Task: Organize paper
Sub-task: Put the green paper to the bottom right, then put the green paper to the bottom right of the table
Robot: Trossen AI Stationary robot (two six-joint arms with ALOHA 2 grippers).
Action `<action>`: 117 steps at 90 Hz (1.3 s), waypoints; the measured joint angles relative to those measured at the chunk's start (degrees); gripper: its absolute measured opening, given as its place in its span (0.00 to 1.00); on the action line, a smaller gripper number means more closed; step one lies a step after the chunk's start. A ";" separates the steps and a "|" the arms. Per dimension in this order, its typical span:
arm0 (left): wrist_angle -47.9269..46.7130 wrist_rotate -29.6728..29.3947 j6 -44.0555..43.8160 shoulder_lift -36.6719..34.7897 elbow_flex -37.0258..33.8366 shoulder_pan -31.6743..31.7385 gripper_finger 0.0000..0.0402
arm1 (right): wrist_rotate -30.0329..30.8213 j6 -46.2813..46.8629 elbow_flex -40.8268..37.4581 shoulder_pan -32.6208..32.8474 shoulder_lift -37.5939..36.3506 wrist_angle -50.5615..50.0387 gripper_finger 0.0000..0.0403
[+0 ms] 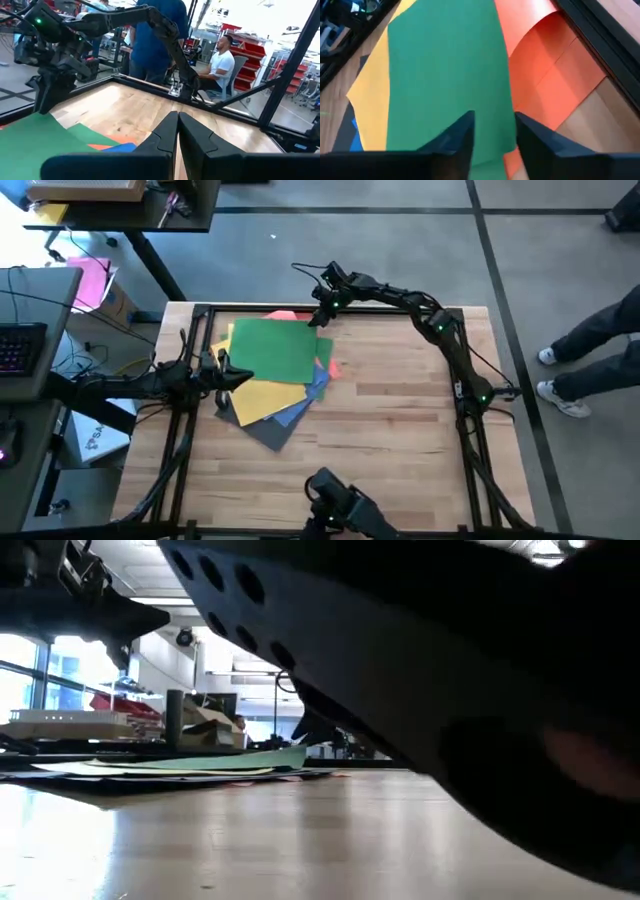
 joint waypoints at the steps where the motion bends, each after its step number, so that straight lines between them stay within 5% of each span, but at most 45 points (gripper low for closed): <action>1: 0.00 0.00 0.00 0.00 0.00 0.00 0.00 | -0.01 -0.36 -0.12 0.01 -0.01 0.03 0.18; 21: -0.02 -0.04 -0.03 0.00 0.00 0.00 0.00 | -0.04 -0.57 -0.49 0.71 0.05 -0.48 0.02; 53: 0.00 -0.04 0.00 0.00 0.00 0.00 0.00 | 0.01 -4.11 -0.52 0.69 0.23 -3.58 0.27; 78: -0.04 -0.04 0.02 0.00 0.00 0.00 0.00 | -2.16 -6.68 -0.23 0.69 0.24 -3.71 0.02; 96: -0.09 -0.05 0.00 0.00 0.00 0.00 0.00 | -1.11 -9.48 -0.10 0.63 -0.11 -5.40 0.00; 117: -0.11 0.18 -1.03 0.02 0.00 0.00 0.00 | 9.01 -21.00 -1.04 1.94 -8.56 -21.76 0.00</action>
